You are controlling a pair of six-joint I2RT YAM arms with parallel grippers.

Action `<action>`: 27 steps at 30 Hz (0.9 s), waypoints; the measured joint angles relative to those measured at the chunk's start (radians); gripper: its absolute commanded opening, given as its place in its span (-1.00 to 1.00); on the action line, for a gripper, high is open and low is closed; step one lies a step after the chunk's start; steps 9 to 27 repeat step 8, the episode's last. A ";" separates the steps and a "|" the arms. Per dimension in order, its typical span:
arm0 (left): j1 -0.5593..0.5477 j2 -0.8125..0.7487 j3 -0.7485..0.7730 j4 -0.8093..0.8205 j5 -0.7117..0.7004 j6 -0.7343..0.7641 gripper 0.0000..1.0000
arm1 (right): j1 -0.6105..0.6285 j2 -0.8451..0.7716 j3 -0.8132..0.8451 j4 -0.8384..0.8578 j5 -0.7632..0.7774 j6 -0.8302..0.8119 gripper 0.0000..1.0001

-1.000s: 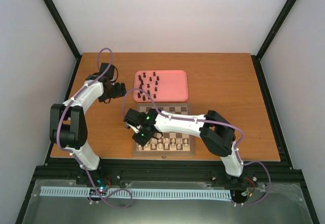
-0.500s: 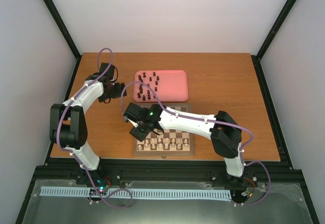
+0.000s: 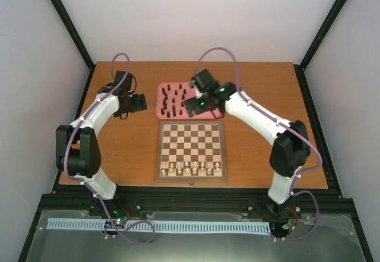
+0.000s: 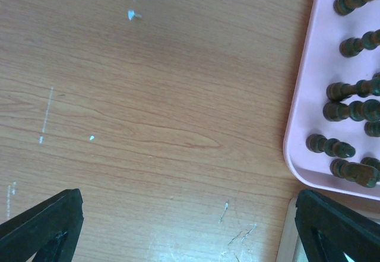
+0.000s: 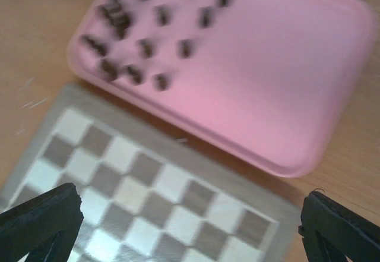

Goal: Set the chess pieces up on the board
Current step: Reset both arms

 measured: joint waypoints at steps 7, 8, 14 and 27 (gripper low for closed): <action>0.000 -0.092 0.001 -0.011 -0.019 0.000 0.99 | -0.240 -0.047 -0.042 0.008 -0.018 0.076 1.00; 0.000 -0.101 0.002 -0.014 -0.023 0.000 0.99 | -0.253 -0.047 -0.053 0.009 -0.020 0.084 1.00; 0.000 -0.101 0.002 -0.014 -0.023 0.000 0.99 | -0.253 -0.047 -0.053 0.009 -0.020 0.084 1.00; 0.000 -0.101 0.002 -0.014 -0.023 0.000 0.99 | -0.253 -0.047 -0.053 0.009 -0.020 0.084 1.00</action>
